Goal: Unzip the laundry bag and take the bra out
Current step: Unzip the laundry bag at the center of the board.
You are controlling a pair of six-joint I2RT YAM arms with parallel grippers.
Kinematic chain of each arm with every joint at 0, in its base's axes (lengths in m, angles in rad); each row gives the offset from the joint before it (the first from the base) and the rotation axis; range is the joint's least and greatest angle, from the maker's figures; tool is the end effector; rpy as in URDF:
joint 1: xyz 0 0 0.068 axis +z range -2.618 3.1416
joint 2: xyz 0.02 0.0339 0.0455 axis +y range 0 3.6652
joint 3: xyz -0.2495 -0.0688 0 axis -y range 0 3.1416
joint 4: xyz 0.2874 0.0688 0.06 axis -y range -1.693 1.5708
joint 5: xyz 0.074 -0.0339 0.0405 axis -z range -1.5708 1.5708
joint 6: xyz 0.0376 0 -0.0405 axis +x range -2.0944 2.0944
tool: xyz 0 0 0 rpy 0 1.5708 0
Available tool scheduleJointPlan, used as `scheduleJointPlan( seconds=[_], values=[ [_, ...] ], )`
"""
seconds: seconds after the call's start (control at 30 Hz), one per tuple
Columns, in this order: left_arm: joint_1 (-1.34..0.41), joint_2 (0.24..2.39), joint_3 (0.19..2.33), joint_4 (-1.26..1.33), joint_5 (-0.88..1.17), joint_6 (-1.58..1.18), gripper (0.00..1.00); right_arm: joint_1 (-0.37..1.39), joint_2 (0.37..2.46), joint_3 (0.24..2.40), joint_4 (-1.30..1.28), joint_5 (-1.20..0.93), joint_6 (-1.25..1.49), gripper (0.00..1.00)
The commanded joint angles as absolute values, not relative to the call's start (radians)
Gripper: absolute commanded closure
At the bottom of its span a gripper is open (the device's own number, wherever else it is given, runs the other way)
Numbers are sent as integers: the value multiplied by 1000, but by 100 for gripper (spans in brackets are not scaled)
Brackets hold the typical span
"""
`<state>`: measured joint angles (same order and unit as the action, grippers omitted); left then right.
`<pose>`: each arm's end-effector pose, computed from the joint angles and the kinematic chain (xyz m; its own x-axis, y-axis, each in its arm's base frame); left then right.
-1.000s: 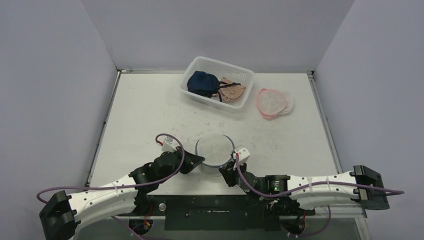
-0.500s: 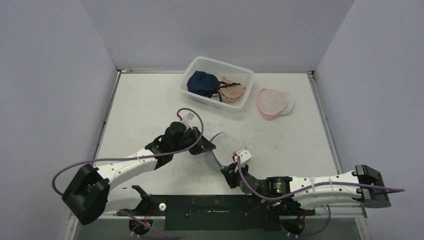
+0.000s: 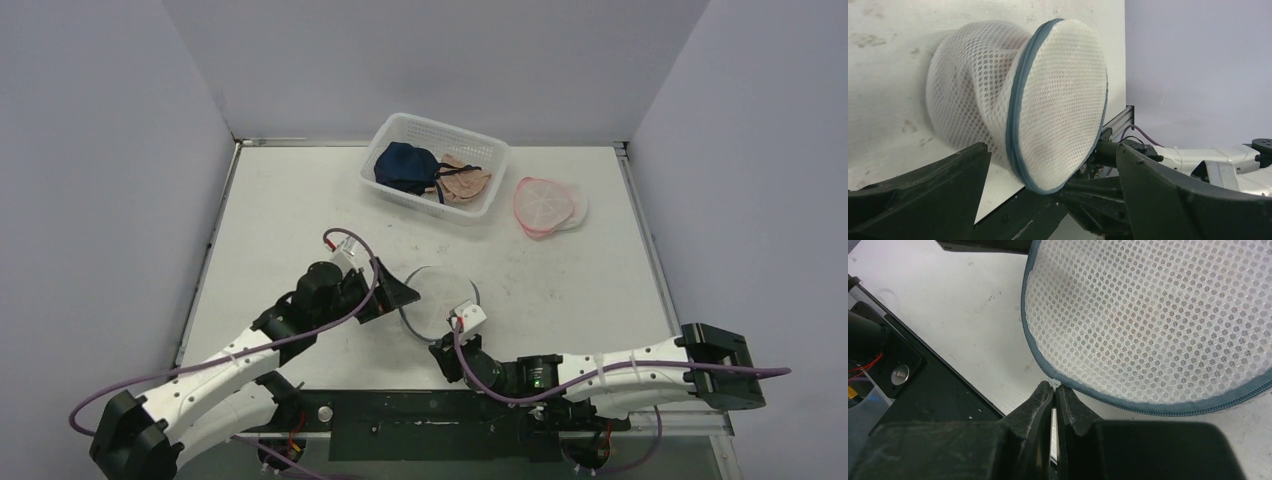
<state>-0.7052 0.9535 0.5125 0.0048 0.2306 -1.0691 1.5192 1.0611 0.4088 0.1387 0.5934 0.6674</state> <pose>0.1934 -0.1759 0.2018 -0.8463 -0.4005 -0.3512 0.0973 0.5320 -0.8411 0.0341 0.2533 0.1528 -0.5168 -0.0579 -0.8541 -0.6149 0.7193 0.3233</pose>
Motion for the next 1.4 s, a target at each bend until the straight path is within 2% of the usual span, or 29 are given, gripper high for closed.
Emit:
scheduleJointPlan(
  seconds=[0.0,0.1,0.23,0.4,0.47,0.63,0.83,0.97,1.07,1.37],
  values=[
    [-730,763,468,-222,85,-1076,4,1513,1081,475,222,577,665,95],
    [-771,660,427,-305,36,-1121,4,1506,1110,493,250,556,651,95],
    [-855,601,379,-291,-5,-1211,4,1496,1169,528,280,521,621,95],
    [-975,651,370,-171,-127,-1306,4,1489,1244,569,305,484,590,95],
    [-986,689,371,-115,-149,-1336,1,1487,1263,576,309,473,586,95],
    [-987,729,315,36,-204,-1426,21,1485,1282,578,321,461,588,95],
    [-988,794,304,96,-192,-1444,67,1484,1274,570,327,462,591,95],
    [-988,771,306,77,-205,-1440,92,1483,1258,563,314,472,589,95],
    [-986,751,314,53,-217,-1422,100,1484,1228,548,293,491,591,95],
    [-931,767,338,40,-139,-1363,100,1485,1067,464,155,578,627,95]
  ],
)
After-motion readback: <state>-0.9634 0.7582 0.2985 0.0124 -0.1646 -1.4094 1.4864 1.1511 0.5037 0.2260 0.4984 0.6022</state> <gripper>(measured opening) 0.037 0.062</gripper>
